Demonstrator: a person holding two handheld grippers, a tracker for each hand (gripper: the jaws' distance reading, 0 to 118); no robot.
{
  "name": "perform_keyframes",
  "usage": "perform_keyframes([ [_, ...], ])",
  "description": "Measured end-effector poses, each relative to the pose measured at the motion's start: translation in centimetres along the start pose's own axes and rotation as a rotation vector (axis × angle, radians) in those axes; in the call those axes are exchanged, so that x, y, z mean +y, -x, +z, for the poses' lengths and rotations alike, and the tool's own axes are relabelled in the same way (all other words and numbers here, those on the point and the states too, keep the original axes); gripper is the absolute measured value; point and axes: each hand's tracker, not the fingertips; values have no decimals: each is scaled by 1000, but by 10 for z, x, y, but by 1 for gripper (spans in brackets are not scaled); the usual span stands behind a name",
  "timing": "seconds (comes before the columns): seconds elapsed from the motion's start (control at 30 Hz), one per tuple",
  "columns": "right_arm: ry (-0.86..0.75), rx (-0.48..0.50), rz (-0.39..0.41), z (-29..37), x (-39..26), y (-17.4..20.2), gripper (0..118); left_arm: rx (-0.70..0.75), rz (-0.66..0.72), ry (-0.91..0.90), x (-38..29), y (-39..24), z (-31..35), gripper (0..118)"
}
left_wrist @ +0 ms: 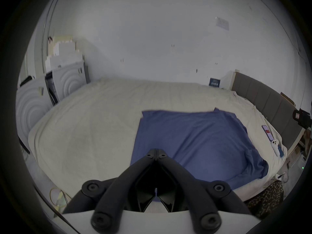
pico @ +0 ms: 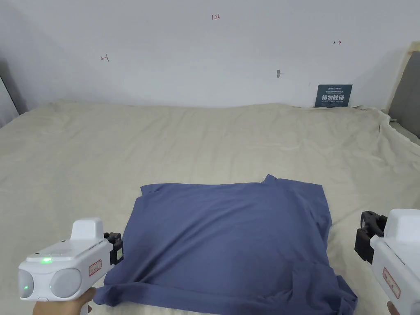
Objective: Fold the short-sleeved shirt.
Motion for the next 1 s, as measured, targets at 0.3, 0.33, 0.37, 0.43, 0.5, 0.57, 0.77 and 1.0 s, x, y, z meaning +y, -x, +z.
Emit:
perform_keyframes([
  [0.3,45,6,-4,-6,-12,-2,0,23,74,244,-38,31,-53,80],
  [0.33,50,7,-7,-7,-14,-2,0,40,82,273,-42,35,-58,80],
  [0.37,55,10,-8,-8,-15,-2,0,57,88,290,-46,38,-63,80],
  [0.43,68,10,-3,-10,-17,-1,0,72,84,321,-55,44,-71,80],
  [0.5,78,13,0,-12,-19,-1,0,84,77,328,-62,45,-74,79],
  [0.57,89,17,-1,-11,-19,4,0,94,57,348,-68,46,-80,65],
  [0.77,126,15,-3,-16,-28,1,0,70,10,375,-77,37,-87,7],
  [1.0,310,14,-4,-33,-67,-9,3,72,-53,305,-69,30,-70,3],
])
